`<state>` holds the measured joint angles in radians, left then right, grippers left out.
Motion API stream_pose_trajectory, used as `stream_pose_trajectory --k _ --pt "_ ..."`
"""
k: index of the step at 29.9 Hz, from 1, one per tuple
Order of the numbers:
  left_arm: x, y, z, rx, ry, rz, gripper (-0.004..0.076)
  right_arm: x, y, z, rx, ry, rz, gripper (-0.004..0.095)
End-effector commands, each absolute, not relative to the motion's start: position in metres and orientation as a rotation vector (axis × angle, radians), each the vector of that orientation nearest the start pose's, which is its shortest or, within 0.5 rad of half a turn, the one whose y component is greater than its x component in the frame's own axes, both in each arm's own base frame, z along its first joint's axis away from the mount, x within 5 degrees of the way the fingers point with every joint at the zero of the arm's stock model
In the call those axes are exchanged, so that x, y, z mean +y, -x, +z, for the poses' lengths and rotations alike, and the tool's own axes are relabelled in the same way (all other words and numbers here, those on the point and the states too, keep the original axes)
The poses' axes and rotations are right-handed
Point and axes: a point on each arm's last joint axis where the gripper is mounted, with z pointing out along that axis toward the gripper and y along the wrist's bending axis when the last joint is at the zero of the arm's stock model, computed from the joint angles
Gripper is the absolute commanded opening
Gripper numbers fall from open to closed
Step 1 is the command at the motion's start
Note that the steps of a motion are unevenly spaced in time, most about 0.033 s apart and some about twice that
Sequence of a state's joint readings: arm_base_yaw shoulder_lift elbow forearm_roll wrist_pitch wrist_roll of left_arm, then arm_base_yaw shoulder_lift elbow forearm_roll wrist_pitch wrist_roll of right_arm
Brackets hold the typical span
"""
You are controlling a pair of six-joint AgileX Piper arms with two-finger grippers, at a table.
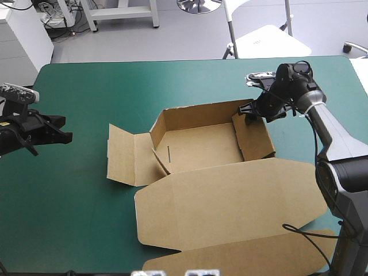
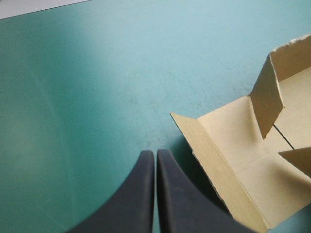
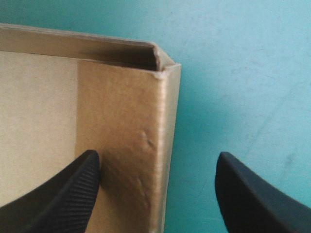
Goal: Fold the box
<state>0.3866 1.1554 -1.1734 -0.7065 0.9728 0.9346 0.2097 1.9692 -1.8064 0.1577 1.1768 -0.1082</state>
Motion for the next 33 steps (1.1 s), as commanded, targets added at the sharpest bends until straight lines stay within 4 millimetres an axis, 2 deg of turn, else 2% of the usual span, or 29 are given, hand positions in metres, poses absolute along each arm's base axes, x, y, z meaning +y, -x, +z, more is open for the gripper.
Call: stream_pose_trajectory --k 1,4,8,13,15,21,29,33 --pt "0.037 -0.226 0.408 2.061 -0.353 -0.166 -0.0001 0.098 -0.402 0.338 2.691 0.399 0.255 0.0658" --pt "0.037 -0.226 0.408 2.061 -0.353 -0.166 -0.0001 0.097 -0.395 0.357 2.654 0.392 0.265 0.0658" --pt "0.037 -0.226 0.408 2.062 -0.354 -0.168 -0.0001 0.096 -0.376 0.385 2.589 0.373 0.305 0.0658" --pt "0.037 -0.226 0.408 2.061 -0.353 -0.167 -0.0001 0.09 -0.35 0.406 2.548 0.368 0.301 0.0658" --pt "0.037 -0.226 0.408 2.063 -0.354 -0.168 -0.0001 0.088 -0.34 0.408 2.55 0.366 0.299 0.0658" --pt "0.037 -0.226 0.408 2.064 -0.349 -0.171 -0.0001 0.084 -0.324 0.393 2.613 0.375 0.293 0.0657" --pt "0.037 -0.225 0.408 2.068 -0.348 -0.178 -0.001 0.082 -0.32 0.356 2.732 0.418 0.263 0.0657" --pt "0.037 -0.225 0.408 2.068 -0.348 -0.178 -0.001 0.079 -0.32 0.349 2.752 0.425 0.207 0.0657"
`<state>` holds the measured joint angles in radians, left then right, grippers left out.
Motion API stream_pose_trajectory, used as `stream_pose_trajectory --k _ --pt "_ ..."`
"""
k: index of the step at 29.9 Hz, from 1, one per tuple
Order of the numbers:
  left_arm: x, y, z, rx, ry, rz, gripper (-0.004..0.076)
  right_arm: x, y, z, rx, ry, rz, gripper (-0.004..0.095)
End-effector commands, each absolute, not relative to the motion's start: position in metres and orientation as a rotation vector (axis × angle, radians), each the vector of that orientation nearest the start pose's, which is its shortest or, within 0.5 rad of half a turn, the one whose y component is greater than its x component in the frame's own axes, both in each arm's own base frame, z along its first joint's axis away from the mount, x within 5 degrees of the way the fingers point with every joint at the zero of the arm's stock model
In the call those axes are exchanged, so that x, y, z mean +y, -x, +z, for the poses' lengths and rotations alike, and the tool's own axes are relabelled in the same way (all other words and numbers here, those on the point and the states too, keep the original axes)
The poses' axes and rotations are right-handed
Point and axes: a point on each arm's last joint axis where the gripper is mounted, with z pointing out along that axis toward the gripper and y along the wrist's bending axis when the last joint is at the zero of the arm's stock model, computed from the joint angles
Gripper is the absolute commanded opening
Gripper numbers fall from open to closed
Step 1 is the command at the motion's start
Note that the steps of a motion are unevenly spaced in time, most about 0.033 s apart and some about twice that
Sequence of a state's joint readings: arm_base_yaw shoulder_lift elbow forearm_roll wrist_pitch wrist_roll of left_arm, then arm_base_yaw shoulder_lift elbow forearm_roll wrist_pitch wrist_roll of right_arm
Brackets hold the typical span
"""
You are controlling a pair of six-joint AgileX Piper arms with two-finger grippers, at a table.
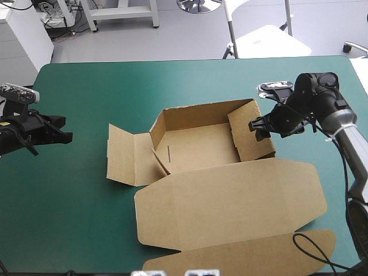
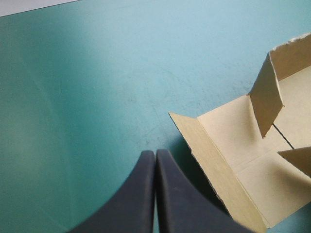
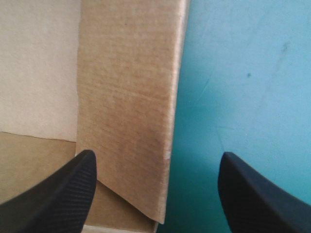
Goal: Fold the box
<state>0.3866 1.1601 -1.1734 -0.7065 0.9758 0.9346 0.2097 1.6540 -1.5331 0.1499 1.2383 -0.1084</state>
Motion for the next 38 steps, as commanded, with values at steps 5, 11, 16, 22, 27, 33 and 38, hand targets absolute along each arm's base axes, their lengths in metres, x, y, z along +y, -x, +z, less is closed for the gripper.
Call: stream_pose_trajectory --k 5,11,16,22,27,33,38 --pt "0.037 -0.225 0.408 2.067 -0.335 -0.19 -0.001 0.079 -0.326 0.34 2.778 0.473 0.195 0.0631" --pt "0.037 -0.225 0.408 2.067 -0.335 -0.193 -0.001 0.086 -0.339 0.315 2.847 0.481 0.26 0.0544" --pt "0.036 -0.225 0.408 2.07 -0.337 -0.197 -0.001 0.091 -0.345 0.303 2.881 0.471 0.308 0.0513" --pt "0.036 -0.225 0.408 2.071 -0.338 -0.198 -0.001 0.09 -0.346 0.302 2.881 0.483 0.297 0.0465" --pt "0.036 -0.225 0.408 2.072 -0.339 -0.199 -0.001 0.09 -0.346 0.302 2.871 0.528 0.291 0.0292" --pt "0.036 -0.225 0.408 2.071 -0.338 -0.198 -0.001 0.09 -0.346 0.302 2.857 0.584 0.284 0.0002" --pt "0.036 -0.225 0.408 2.072 -0.339 -0.199 -0.001 0.09 -0.346 0.302 2.846 0.625 0.279 -0.0019"
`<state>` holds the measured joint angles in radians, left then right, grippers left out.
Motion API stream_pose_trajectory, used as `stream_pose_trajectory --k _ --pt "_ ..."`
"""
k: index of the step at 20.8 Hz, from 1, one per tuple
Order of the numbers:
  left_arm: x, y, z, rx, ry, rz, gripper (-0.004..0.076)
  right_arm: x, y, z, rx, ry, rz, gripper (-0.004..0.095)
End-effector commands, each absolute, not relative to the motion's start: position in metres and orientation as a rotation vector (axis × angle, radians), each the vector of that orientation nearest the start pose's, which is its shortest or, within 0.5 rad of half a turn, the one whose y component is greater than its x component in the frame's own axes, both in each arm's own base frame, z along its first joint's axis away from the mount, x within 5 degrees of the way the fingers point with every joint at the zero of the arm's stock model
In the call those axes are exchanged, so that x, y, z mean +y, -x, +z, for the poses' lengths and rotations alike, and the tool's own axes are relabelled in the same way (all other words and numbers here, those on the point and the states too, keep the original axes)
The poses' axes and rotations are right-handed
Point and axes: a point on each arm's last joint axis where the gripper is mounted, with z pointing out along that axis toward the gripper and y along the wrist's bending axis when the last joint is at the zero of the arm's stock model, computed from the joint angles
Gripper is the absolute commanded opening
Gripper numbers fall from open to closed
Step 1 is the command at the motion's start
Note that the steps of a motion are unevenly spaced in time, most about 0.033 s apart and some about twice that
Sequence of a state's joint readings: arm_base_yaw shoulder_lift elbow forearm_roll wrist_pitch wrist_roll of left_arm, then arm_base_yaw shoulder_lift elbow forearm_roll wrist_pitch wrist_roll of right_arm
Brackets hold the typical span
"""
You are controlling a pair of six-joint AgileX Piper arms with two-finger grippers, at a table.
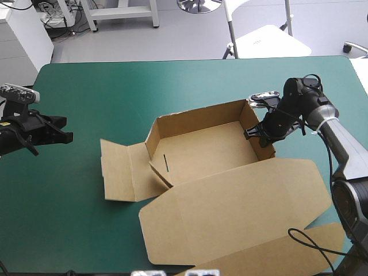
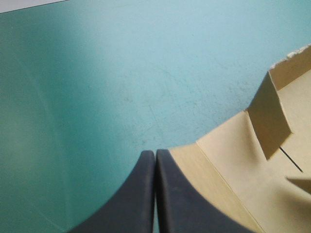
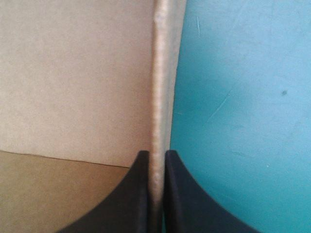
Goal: Fold the box
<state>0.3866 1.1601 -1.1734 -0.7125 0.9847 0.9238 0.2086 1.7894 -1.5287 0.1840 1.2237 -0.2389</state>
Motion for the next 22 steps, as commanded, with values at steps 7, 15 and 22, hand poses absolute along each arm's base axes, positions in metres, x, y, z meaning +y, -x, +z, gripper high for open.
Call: stream_pose_trajectory --k 7,15,22 --pt "0.036 -0.225 0.408 2.074 -0.337 -0.203 -0.001 0.09 -0.346 0.305 2.84 0.617 0.279 -0.0018" --pt "0.044 -0.242 0.399 2.086 -0.205 -0.259 -0.001 0.08 -0.31 0.406 2.517 0.607 0.205 -0.0019" --pt "0.06 -0.28 0.367 2.154 -0.084 -0.335 -0.001 0.057 -0.251 0.464 2.317 0.609 0.025 -0.0019"
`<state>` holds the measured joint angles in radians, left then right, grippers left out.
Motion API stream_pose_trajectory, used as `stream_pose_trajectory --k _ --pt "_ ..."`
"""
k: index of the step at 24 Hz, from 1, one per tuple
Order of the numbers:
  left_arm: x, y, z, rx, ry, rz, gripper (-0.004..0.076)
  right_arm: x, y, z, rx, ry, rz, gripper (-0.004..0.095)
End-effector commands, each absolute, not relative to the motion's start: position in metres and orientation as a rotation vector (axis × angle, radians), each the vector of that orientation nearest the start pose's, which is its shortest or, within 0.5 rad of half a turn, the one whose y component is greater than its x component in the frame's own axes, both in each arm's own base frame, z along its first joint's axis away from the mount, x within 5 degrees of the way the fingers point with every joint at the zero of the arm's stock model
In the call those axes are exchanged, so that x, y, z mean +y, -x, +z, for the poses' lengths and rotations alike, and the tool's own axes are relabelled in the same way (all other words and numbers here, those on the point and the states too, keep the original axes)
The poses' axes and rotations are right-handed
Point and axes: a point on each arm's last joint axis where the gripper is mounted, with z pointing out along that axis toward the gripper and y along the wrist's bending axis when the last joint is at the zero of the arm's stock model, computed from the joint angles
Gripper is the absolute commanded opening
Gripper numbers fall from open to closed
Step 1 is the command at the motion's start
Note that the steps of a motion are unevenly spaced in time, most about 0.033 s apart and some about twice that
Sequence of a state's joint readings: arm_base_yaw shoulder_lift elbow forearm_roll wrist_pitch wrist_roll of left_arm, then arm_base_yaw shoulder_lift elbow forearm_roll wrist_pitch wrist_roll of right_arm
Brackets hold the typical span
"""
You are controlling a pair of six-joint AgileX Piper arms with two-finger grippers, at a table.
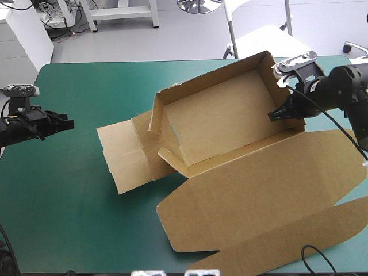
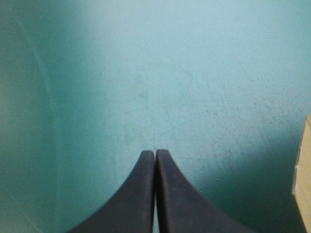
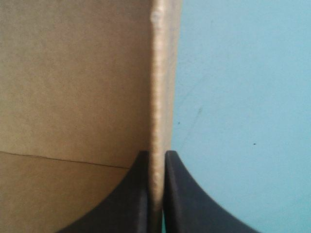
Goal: Fold the box
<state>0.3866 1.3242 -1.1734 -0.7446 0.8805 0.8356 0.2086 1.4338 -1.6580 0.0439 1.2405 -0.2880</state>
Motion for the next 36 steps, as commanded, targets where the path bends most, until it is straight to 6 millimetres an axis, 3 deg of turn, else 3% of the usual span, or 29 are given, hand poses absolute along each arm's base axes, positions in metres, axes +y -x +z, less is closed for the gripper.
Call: stream_pose_trajectory --k 1,6,16,20,23,27,33,36 --pt "0.06 -0.283 0.363 2.16 -0.071 -0.363 -0.001 0.057 -0.245 0.468 2.301 0.607 0.041 -0.0019" --pt "0.061 -0.302 0.337 2.223 -0.033 -0.545 -0.001 0.062 -0.231 0.48 2.214 0.645 0.125 -0.0019" --pt "0.057 -0.324 0.301 2.279 0.012 -0.834 -0.001 0.077 -0.239 0.491 2.063 0.591 0.322 -0.0019" --pt "0.038 -0.33 0.305 2.169 -0.025 -1.08 -0.001 0.083 -0.255 0.482 2.069 0.617 0.359 -0.0019" --pt "-0.001 -0.329 0.312 2.118 -0.184 -1.28 -0.001 0.091 -0.287 0.463 2.096 0.585 0.406 -0.0019" --pt "-0.031 -0.325 0.324 2.031 -0.284 -1.423 -0.001 0.098 -0.319 0.438 2.142 0.56 0.431 -0.0017" --pt "-0.036 -0.316 0.342 1.966 -0.303 -1.425 -0.001 0.104 -0.332 0.423 2.187 0.54 0.488 -0.0016" --pt "-0.033 -0.318 0.342 2.029 -0.174 -1.358 -0.001 0.105 -0.332 0.422 2.198 0.526 0.5 -0.0012"
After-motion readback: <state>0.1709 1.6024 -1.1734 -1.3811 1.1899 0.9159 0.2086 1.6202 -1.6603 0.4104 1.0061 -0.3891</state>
